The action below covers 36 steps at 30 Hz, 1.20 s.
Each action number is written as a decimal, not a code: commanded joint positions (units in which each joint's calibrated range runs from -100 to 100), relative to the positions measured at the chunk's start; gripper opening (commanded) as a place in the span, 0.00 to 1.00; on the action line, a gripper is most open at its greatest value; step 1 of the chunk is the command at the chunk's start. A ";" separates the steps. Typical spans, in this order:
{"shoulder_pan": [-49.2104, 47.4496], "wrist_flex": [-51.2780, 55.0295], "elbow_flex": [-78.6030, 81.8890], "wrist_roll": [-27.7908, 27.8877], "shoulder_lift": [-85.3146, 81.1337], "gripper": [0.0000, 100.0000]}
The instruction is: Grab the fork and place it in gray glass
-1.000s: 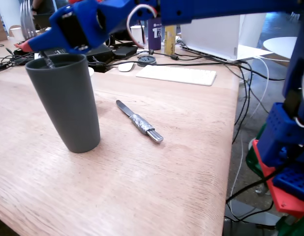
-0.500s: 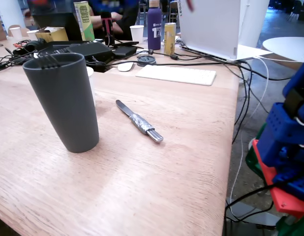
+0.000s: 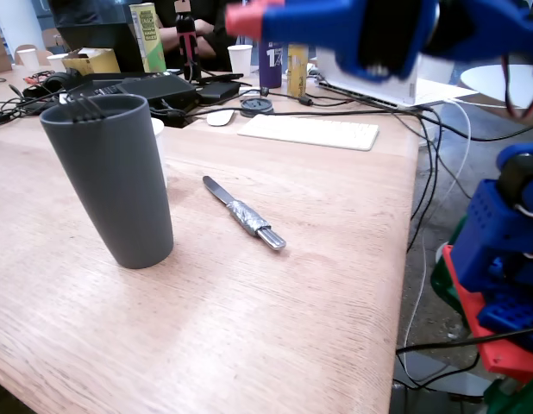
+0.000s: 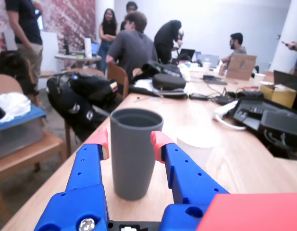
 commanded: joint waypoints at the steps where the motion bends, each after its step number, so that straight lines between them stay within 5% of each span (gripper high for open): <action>1: -0.45 0.23 9.97 -1.32 -9.25 0.19; 5: -1.63 0.47 11.95 -5.86 -11.13 0.20; 12: -1.80 15.74 19.78 -5.76 -14.99 0.19; 16: -1.80 17.88 22.43 -5.96 -15.08 0.00; 23: -5.35 33.15 22.43 -5.42 -16.37 0.00; 36: -4.68 33.89 22.33 -5.42 -16.45 0.00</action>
